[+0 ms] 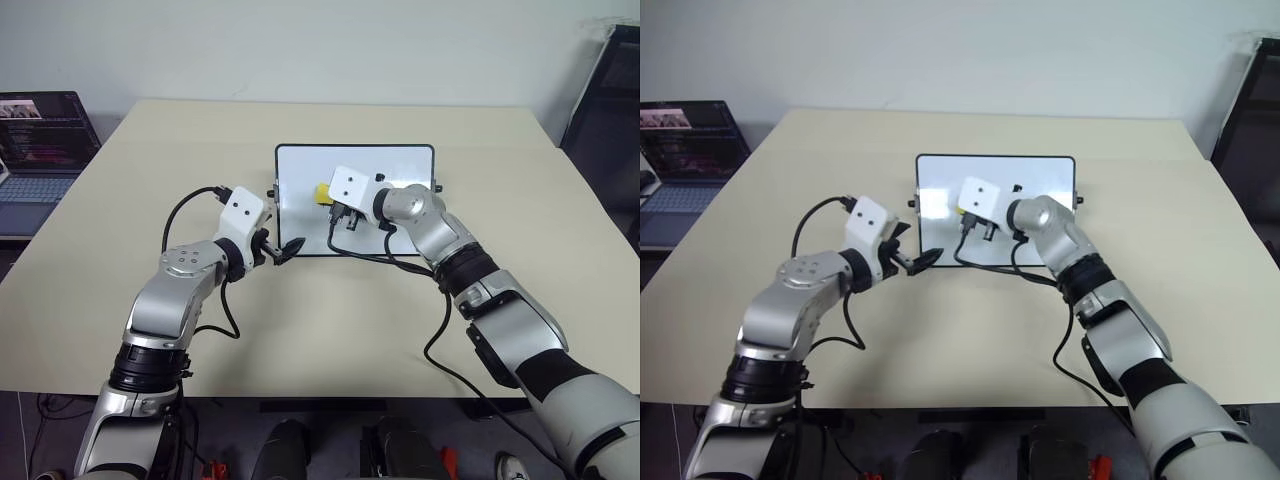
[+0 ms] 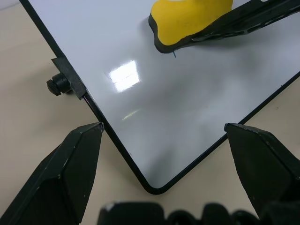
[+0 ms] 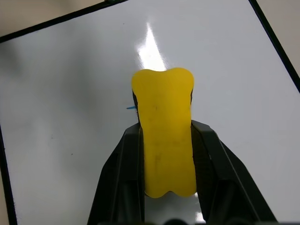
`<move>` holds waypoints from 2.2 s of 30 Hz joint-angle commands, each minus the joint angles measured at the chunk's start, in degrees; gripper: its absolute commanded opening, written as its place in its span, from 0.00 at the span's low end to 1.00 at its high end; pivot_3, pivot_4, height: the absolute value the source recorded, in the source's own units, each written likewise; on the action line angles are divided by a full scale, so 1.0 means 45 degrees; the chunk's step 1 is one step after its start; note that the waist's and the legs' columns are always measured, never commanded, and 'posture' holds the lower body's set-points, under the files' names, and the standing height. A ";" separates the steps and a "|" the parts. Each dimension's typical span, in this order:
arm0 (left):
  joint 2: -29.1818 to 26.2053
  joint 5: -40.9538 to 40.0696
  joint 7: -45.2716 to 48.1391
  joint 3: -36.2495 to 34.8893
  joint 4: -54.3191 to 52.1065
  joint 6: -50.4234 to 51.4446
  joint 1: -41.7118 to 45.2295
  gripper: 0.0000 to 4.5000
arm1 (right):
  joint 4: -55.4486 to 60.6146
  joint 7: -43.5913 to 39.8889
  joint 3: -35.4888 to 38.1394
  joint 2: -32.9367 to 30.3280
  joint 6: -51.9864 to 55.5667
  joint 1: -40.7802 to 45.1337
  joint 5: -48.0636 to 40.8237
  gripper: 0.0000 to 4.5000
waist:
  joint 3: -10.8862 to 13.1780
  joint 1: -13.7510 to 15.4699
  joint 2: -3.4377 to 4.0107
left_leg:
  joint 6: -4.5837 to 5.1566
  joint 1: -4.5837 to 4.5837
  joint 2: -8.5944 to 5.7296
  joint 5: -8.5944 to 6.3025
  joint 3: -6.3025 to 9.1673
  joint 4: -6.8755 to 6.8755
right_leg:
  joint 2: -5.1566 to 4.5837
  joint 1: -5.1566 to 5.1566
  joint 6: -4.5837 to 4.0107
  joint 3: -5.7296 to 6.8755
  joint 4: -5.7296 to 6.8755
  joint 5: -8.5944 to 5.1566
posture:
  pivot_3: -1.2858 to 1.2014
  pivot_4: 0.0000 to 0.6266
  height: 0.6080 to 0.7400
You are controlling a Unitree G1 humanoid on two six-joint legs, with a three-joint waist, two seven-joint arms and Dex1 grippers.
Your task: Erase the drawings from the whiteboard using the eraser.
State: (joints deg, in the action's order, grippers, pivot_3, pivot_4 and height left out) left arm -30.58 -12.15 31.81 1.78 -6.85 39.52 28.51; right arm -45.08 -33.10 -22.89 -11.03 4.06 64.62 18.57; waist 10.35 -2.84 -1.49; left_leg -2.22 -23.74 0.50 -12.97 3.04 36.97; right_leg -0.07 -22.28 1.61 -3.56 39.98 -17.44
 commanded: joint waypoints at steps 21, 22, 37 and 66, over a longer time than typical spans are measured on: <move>-0.0162 0.0019 -0.0204 -0.0428 -0.0516 -0.0057 0.0162 1.00 | -0.0196 0.0397 -0.0269 -0.0604 -0.0888 0.0240 0.0914 0.22 | -0.0001 -0.0018 -0.0001 | -0.0010 0.0033 0.0000 0.0007 -0.0003 -0.0001 | 0.0000 0.0021 -0.0001 -0.0004 0.0012 0.0001 | 0.52 0.24 1.00; -0.0169 0.0008 -0.0212 -0.0437 -0.0530 -0.0040 0.0173 1.00 | -0.0123 0.0215 -0.0318 -0.0627 -0.0848 0.0163 0.0913 0.22 | 0.0000 -0.0021 -0.0001 | -0.0010 0.0033 0.0000 0.0006 -0.0005 -0.0003 | 0.0000 0.0020 -0.0001 -0.0005 0.0009 0.0001 | 0.52 0.24 1.00; -0.0373 0.0084 -0.0127 -0.0360 -0.0510 -0.0170 0.0040 1.00 | 0.0127 0.0752 -0.0327 -0.0380 -0.1056 0.0086 0.1125 0.22 | 0.0000 -0.0078 0.0000 | -0.0011 0.0036 0.0003 0.0007 -0.0005 -0.0002 | 0.0001 0.0021 -0.0001 -0.0005 0.0016 0.0001 | 0.52 0.24 1.00; 0.0074 -0.0212 -0.0935 -0.0970 -0.1137 0.0381 -0.0474 1.00 | 0.2271 -0.0253 0.1621 -0.1096 0.0638 -0.0781 -0.0770 0.22 | 0.0001 -0.0049 0.0000 | -0.0015 0.0050 0.0003 0.0010 0.0000 -0.0012 | 0.0000 0.0043 -0.0003 -0.0015 0.0001 0.0003 | 0.52 0.24 1.00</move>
State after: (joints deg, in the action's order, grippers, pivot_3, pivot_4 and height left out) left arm -30.46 -12.67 28.52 -0.83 -9.09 41.12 26.16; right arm -39.40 -32.95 -18.00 -15.50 4.91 61.02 17.60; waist 10.36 -3.07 -1.49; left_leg -2.29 -23.53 0.52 -12.93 3.04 36.92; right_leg -0.07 -22.10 1.60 -3.63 39.99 -17.42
